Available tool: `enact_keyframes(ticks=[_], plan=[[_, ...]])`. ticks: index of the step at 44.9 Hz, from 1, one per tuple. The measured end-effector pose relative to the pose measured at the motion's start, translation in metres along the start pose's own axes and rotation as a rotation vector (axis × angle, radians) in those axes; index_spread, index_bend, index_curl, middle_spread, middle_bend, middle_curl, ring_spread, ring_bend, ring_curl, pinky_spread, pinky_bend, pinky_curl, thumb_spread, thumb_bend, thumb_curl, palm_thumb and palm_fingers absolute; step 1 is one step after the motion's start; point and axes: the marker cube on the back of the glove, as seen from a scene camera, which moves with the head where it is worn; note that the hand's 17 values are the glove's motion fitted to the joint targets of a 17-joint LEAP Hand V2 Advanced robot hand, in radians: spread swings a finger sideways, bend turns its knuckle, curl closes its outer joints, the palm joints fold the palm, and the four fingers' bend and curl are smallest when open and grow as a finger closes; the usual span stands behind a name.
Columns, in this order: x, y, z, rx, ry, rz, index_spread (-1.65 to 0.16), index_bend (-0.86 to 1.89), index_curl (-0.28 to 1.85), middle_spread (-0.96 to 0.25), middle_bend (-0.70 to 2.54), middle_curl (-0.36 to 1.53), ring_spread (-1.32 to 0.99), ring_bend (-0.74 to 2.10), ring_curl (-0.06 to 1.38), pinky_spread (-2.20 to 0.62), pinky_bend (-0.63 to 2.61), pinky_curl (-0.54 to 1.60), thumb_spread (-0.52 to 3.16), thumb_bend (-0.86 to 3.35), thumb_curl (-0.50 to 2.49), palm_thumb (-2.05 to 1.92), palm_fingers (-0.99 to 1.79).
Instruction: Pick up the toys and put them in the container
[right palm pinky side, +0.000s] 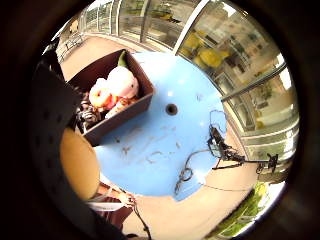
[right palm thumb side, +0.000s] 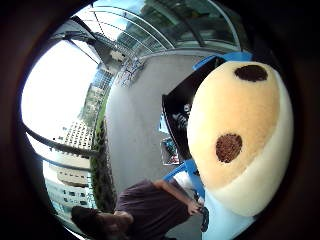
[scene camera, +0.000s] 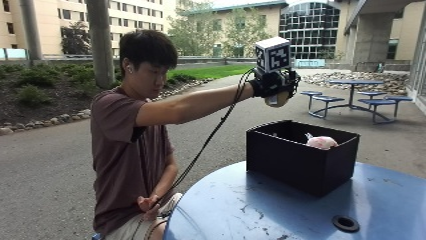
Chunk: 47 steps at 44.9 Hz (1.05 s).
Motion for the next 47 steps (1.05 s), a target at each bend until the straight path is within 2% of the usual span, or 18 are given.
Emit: enact_keyframes(ticks=[4,7,8,9,12,14,16,21,28,47], plan=[[-0.013,-0.016,0.006,0.013,-0.020,0.000,-0.38,0.81,0.50,-0.34,1.06,0.74,-0.43,1.31,0.79,-0.36,1.29,0.56,0.45,0.11,0.95,0.69,0.60],[-0.021,-0.027,0.022,-0.057,-0.059,0.008,-0.36,0.67,0.48,-0.36,0.97,0.73,-0.42,1.32,0.78,-0.36,1.36,0.57,0.49,0.08,0.95,0.67,0.45],[-0.025,-0.030,0.029,-0.093,-0.071,0.009,-0.35,0.60,0.47,-0.34,0.86,0.70,-0.41,1.33,0.77,-0.35,1.35,0.56,0.59,0.05,0.93,0.60,0.30],[-0.028,-0.033,0.036,-0.129,-0.078,0.009,-0.35,0.59,0.49,-0.34,0.85,0.70,-0.40,1.34,0.78,-0.35,1.35,0.56,0.64,0.04,0.91,0.58,0.29],[-0.036,-0.039,0.055,-0.230,-0.092,0.006,-0.32,0.45,0.47,-0.29,0.77,0.67,-0.37,1.23,0.75,-0.29,1.31,0.56,0.81,-0.02,0.85,0.46,-0.07],[-0.038,-0.040,0.065,-0.269,-0.110,0.003,-0.29,0.36,0.43,-0.21,0.54,0.59,-0.28,0.95,0.68,-0.19,1.35,0.56,0.89,-0.10,0.78,0.33,-0.53],[-0.043,-0.042,0.074,-0.274,-0.126,0.000,-0.28,0.29,0.39,-0.16,0.43,0.55,-0.22,0.76,0.63,-0.14,1.31,0.51,0.94,-0.11,0.73,0.24,-0.62],[-0.057,-0.046,0.086,-0.259,-0.125,-0.021,-0.26,0.16,0.35,-0.08,0.24,0.47,-0.13,0.50,0.52,-0.05,1.14,0.45,1.03,-0.07,0.64,0.13,-0.50],[-0.067,-0.046,0.092,-0.272,-0.086,-0.028,-0.26,0.10,0.30,-0.06,0.12,0.40,-0.07,0.31,0.43,0.00,0.94,0.38,1.12,-0.03,0.55,0.07,-0.38],[-0.069,-0.042,0.111,-0.302,0.023,-0.031,-0.25,0.10,0.24,-0.04,0.10,0.28,-0.02,0.19,0.39,0.04,0.78,0.33,1.23,-0.02,0.43,0.05,-0.26]])
